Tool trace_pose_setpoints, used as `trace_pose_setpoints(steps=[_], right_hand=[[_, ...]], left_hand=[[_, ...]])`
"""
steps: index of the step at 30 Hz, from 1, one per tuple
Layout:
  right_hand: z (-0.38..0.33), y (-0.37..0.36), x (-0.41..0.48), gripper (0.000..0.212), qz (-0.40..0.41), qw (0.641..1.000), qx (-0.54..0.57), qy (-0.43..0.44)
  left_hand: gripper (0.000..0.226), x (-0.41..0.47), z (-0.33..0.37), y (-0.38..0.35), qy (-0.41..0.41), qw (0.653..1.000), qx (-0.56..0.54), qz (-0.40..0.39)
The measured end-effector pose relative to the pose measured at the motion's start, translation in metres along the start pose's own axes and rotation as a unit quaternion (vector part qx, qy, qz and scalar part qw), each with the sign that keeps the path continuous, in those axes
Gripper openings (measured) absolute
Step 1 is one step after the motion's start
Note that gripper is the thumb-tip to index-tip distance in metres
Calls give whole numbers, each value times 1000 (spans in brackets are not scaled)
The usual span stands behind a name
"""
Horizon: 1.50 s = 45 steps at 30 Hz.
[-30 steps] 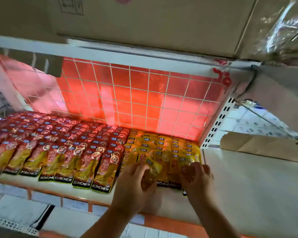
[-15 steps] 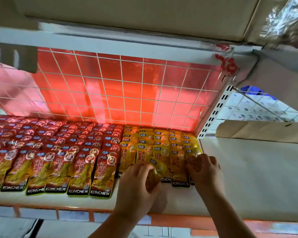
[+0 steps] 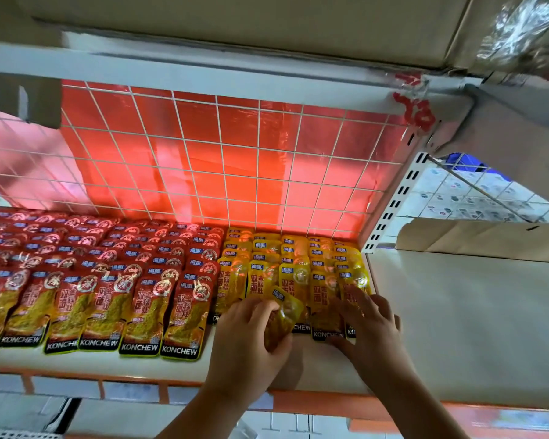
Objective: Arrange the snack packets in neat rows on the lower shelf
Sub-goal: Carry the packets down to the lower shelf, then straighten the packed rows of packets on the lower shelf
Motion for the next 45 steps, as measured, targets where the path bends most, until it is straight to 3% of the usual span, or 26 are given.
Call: trace_pose_setpoints(steps=[11, 19, 31, 38, 45], right_hand=[[3, -2, 5, 80, 10, 1000, 1, 15], [16, -10, -3, 72, 15, 998, 12, -51], [18, -11, -5, 68, 38, 997, 29, -55], [21, -13, -4, 68, 41, 996, 47, -57], [21, -16, -4, 67, 38, 996, 44, -60]], left_hand=[[45, -1, -1, -3, -2, 1000, 15, -3], [45, 0, -1, -4, 3, 1000, 22, 10], [43, 1, -1, -3, 16, 999, 38, 19], [58, 15, -7, 14, 94, 986, 138, -10], [66, 38, -30, 34, 173, 973, 151, -21]])
Point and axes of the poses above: each hand's wrist, its own x-axis towards the middle knuckle, its own y-axis out of the back of the hand, z = x × y, the point moved 4 cm from there along x, towards the middle knuckle, and after that the axes turned 13 degrees about -z, right-handed, at the moved point
